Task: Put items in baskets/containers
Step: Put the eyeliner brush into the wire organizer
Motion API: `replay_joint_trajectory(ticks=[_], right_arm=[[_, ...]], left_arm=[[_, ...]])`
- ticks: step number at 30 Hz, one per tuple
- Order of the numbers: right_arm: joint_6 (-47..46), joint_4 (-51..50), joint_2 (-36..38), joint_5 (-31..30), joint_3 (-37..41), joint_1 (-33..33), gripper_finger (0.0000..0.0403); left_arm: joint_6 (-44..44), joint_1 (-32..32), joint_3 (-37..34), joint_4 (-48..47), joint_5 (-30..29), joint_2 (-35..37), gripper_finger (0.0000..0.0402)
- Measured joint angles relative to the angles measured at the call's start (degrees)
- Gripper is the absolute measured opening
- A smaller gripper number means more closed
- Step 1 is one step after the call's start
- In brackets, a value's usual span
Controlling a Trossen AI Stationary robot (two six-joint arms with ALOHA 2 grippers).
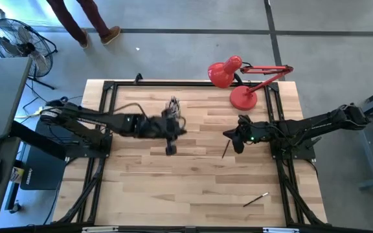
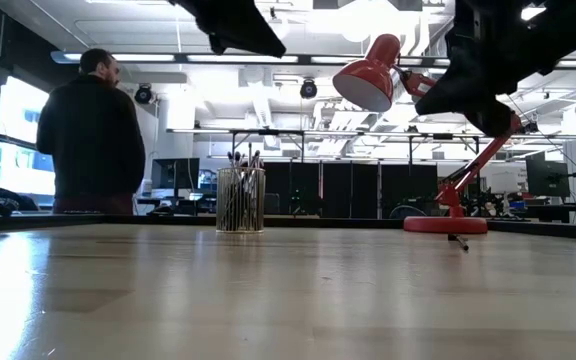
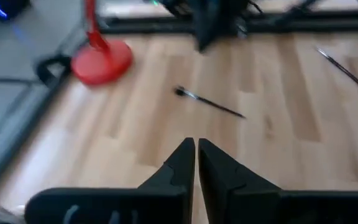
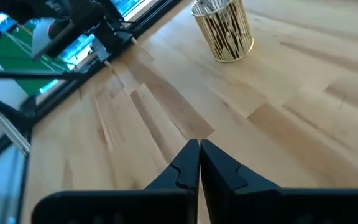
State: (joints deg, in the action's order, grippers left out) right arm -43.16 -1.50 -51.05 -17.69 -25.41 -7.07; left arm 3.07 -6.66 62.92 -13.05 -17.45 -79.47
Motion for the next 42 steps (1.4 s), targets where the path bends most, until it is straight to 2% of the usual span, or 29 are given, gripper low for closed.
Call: replay_joint_trajectory(ticks=[5,9,11,14,19,25,29,32,35,42], right_arm=[[7.53,0.06,0.0,-1.63,0.0,-0.02,0.0005],[6.58,0.3,0.0,-5.28,0.0,-0.04,0.0007],[4.6,1.08,0.0,-6.1,0.02,-0.02,0.0007],[4.08,3.53,0.0,-5.86,0.04,-0.07,0.0007],[-0.39,7.28,0.0,-8.48,0.04,-2.21,0.0002],[-5.39,10.29,-1.41,-19.43,-1.01,-9.75,0.0001],[-5.91,9.34,-8.41,-26.34,-7.66,-14.62,0.0001],[-7.71,3.92,-16.31,-27.71,-15.97,-15.97,0.0],[-12.46,-7.52,-25.11,-24.53,-26.84,-15.8,0.0],[-36.25,-50.4,-44.97,-8.85,-54.72,-15.01,0.0]], left_arm=[[16.55,-4.85,0.02,-3.26,-0.8,-2.87,0.0003],[31.24,-6.25,0.07,-9.02,1.78,-3.64,0.0002],[35.34,-6.16,0.03,-12.85,4.01,-4.13,0.0001],[35.31,-6.12,0.02,-15.97,5.74,-4.15,0.0001],[28.39,-6.12,0.02,-19.19,7.9,-4.15,0.0001],[21.37,-6.12,-2.71,-20.53,9.52,-1.31,0.0],[18.42,-6.08,-7.31,-20.42,10.33,2.74,0.0],[16.79,-6.08,-11.11,-21.1,10.51,6.91,0.0],[15.14,-6.08,-14.37,-20.61,10.56,10.58,0.0],[11.12,-6.08,-18.82,-20.5,11.05,15.61,0.0]])
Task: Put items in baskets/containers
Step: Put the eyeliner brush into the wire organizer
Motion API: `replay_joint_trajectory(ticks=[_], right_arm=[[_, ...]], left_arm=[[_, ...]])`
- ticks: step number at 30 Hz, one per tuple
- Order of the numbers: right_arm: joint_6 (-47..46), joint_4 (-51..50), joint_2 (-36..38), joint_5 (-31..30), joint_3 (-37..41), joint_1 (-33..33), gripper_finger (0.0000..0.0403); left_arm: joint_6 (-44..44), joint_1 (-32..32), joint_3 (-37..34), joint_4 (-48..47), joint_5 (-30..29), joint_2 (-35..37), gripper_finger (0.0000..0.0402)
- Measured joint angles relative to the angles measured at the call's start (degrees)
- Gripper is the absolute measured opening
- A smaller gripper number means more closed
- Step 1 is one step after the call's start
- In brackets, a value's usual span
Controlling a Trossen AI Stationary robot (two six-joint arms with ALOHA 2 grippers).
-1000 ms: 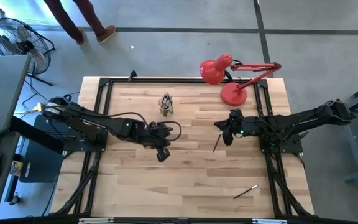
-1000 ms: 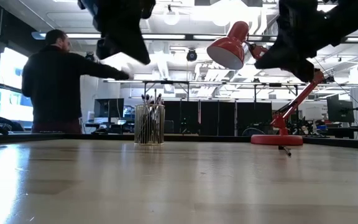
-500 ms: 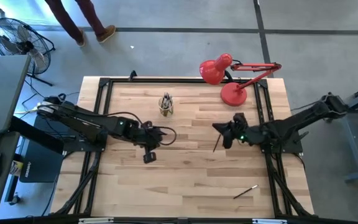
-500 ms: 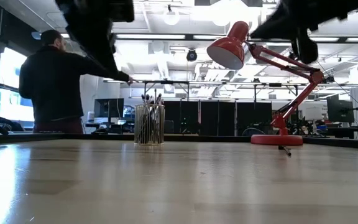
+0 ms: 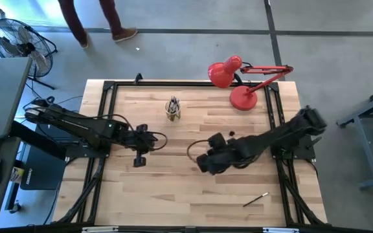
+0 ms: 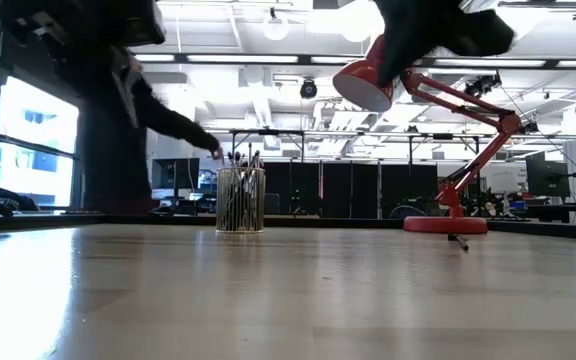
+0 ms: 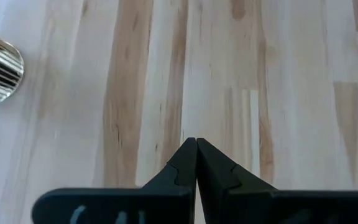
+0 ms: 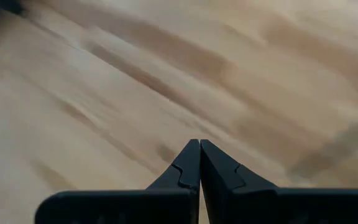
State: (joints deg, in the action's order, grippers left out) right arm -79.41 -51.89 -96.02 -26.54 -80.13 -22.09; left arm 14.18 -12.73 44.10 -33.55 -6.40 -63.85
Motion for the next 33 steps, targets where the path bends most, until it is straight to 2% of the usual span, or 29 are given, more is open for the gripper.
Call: replay_joint_trajectory(ticks=[2,5,10,13,24,28,33], right_arm=[[-6.79,-9.02,-4.42,3.94,-5.17,-0.45,0.0],[-17.09,-15.22,-8.63,6.76,-8.87,-2.37,0.0],[-33.4,-15.71,-10.27,13.59,-6.43,-6.42,0.0],[-39.62,-16.6,-10.24,19.14,-3.59,-8.4,0.0002],[-48.73,-17.08,-9.53,33.94,5.84,-15.29,0.0058],[-48.86,-16.27,-7.52,34.27,8.34,-17.58,0.0077],[-44.09,-16.17,-3.75,32.02,10.16,-20.55,0.0087]], left_arm=[[-1.66,0.0,-0.54,-0.53,1.19,0.57,0.0],[-3.49,0.0,-0.72,-1.55,2.2,0.66,0.0],[-6.12,0.0,-0.79,-1.75,3.97,0.7,0.0],[-6.93,0.0,-0.79,-1.87,4.11,0.7,0.0],[-6.01,0.0,-0.72,-1.7,3.92,0.7,0.0],[-4.6,0.0,-0.72,0.4,3.9,0.7,0.0],[-2.07,0.0,-0.72,3.34,2.57,0.7,0.0]])
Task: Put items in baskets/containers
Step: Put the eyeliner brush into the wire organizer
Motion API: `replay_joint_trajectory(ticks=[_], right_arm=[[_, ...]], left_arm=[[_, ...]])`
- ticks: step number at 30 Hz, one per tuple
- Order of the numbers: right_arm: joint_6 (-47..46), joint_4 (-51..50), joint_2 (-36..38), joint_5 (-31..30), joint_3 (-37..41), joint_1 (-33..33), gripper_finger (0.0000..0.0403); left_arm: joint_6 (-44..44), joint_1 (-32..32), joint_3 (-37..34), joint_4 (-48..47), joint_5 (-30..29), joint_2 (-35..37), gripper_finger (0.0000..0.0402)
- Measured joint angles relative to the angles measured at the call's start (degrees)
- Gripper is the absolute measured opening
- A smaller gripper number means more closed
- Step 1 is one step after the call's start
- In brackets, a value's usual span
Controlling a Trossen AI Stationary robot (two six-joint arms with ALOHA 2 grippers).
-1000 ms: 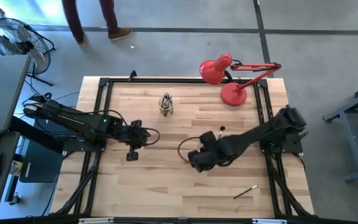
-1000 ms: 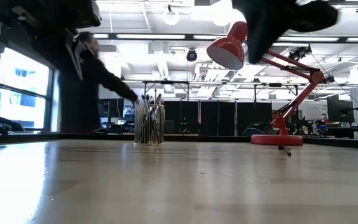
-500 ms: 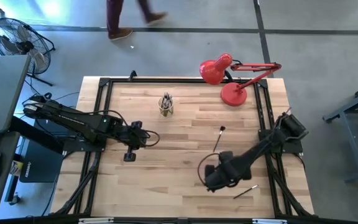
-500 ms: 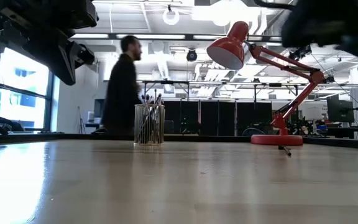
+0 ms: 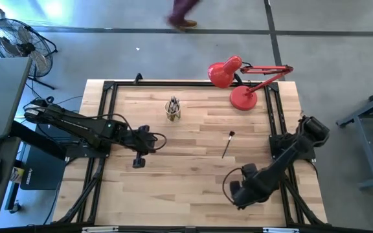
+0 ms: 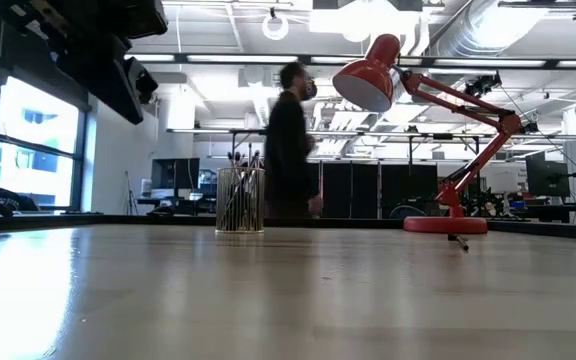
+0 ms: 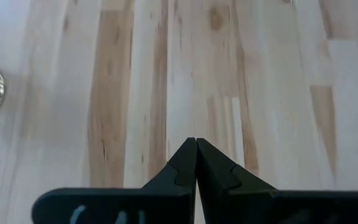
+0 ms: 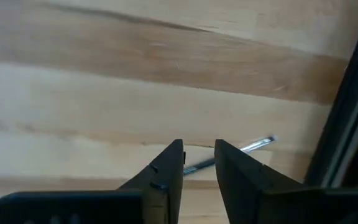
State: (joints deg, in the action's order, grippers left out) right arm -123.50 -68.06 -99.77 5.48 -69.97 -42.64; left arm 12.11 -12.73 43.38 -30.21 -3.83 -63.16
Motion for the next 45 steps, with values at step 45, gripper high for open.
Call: replay_joint_trajectory(ticks=[45], right_arm=[[84.04,4.53,6.43,1.82,10.88,-8.26,0.0092]], left_arm=[[9.18,0.02,0.04,5.22,-4.9,-0.04,0.0]])
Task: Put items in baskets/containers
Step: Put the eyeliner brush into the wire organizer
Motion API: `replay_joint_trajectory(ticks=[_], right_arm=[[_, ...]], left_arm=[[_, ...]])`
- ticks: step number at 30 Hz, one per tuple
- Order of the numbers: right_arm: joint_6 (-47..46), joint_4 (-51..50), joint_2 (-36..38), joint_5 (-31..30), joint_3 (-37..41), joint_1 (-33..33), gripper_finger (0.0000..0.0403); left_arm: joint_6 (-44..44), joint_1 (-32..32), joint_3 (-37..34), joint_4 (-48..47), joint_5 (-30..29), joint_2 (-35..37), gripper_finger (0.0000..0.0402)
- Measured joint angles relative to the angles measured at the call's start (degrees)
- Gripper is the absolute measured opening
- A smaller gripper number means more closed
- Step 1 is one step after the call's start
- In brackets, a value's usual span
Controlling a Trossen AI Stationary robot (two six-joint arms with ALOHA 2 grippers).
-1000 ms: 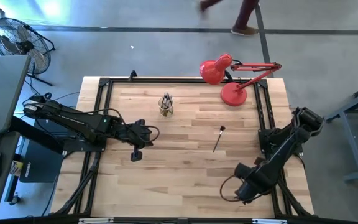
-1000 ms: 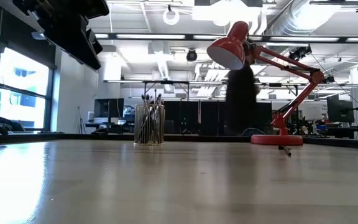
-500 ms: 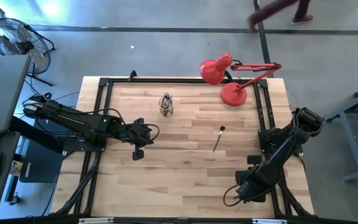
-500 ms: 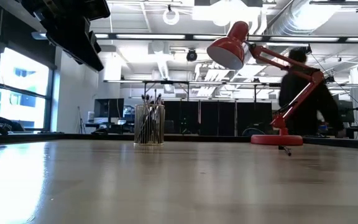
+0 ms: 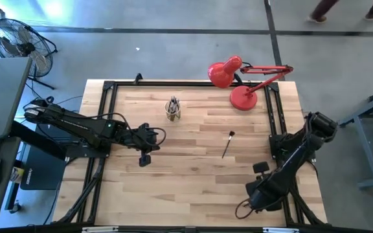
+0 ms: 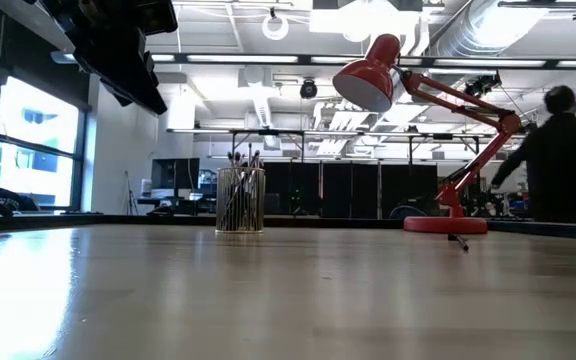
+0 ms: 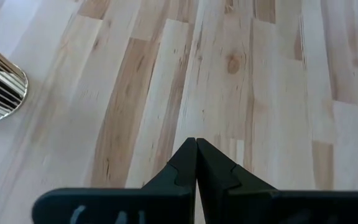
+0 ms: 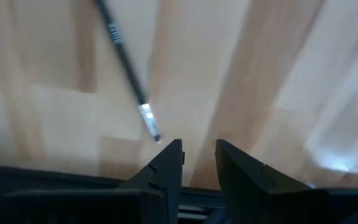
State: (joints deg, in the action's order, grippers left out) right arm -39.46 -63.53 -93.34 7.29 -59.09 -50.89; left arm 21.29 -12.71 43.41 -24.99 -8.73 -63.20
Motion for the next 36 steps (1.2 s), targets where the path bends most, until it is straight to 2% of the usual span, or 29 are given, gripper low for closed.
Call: replay_joint_trajectory(ticks=[6,15,20,25,33,36], right_arm=[[-1.47,3.94,-0.01,2.85,0.0,-4.21,0.0092],[-3.83,6.94,-0.04,-1.37,0.31,-10.4,0.0092],[-7.0,11.16,-0.09,1.83,4.76,-11.5,0.0092],[-10.69,12.6,-0.09,-0.43,8.54,-11.42,0.0091],[-9.64,21.78,0.24,0.63,13.5,-11.39,0.009],[-8.92,21.9,0.24,1.23,14.57,-11.36,0.0071]], left_arm=[[1.56,-0.04,-0.01,0.0,0.02,-0.02,0.0],[1.72,-0.04,0.0,0.08,0.04,-0.04,0.0],[1.72,-0.04,0.03,2.08,0.09,-0.04,0.0],[2.47,-0.04,0.03,2.75,0.23,-0.04,0.0],[5.28,-0.04,0.03,2.64,0.39,-0.04,0.0],[6.18,-0.04,0.03,2.6,0.39,-0.04,0.0]])
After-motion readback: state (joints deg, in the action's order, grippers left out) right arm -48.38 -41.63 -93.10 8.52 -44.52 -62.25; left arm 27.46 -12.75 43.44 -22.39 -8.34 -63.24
